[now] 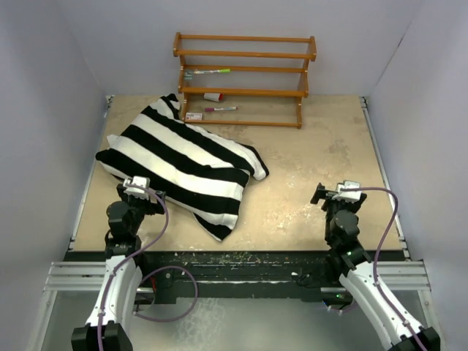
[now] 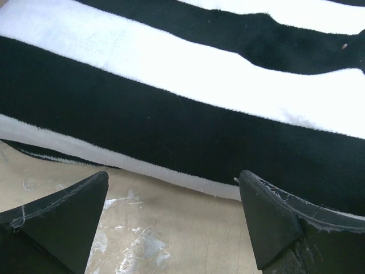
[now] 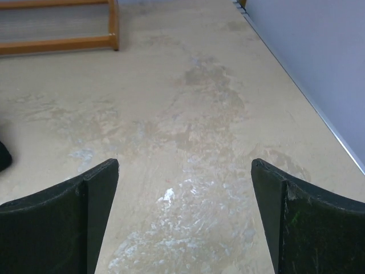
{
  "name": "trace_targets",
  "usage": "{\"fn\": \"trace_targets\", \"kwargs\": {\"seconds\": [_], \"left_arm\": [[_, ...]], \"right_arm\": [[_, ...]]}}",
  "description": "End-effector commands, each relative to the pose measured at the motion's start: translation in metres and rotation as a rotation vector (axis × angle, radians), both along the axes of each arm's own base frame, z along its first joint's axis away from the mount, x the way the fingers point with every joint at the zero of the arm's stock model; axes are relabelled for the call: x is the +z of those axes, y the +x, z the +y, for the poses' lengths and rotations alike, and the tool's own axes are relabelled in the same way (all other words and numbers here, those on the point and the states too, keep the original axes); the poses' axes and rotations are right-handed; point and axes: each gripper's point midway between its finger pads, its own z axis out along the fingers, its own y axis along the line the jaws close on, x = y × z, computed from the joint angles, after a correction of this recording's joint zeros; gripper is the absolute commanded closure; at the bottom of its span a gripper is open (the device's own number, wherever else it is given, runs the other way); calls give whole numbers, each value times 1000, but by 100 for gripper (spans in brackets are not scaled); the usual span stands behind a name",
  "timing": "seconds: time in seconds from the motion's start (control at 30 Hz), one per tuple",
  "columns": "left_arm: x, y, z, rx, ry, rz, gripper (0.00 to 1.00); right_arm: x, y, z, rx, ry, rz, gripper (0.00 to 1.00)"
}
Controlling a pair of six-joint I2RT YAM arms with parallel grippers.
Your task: Remove the pillowcase from the pillow
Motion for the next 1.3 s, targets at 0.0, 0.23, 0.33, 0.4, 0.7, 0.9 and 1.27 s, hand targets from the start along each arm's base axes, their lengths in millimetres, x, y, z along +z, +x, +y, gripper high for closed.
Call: {"fn": "trace_targets", "kwargs": {"seconds": [0.0,0.23,0.33,0.4,0.7,0.9,1.27], "left_arm": [[20,5,-2,-19,10,-65,1],[19,6,-2,-18,11,-63,1],[18,6,-2,-17,10,-55,1],[32,8,-1,-6,4,-73,1],[131,57,-8,-141,15,306,1],[173,67,-20,-292,-39,332,1],[110,63,-75,-480,63,568,1]], "right_arm": [[8,-1,-12,-87,51,-46,0],[9,1,-3,-24,27,-47,0],[8,3,-2,-25,21,-34,0],[13,0,-4,-28,22,-39,0],[156,11,4,-58,371,-214,0],[176,14,47,147,519,-153,0],[117,42,199,599,418,220,0]]}}
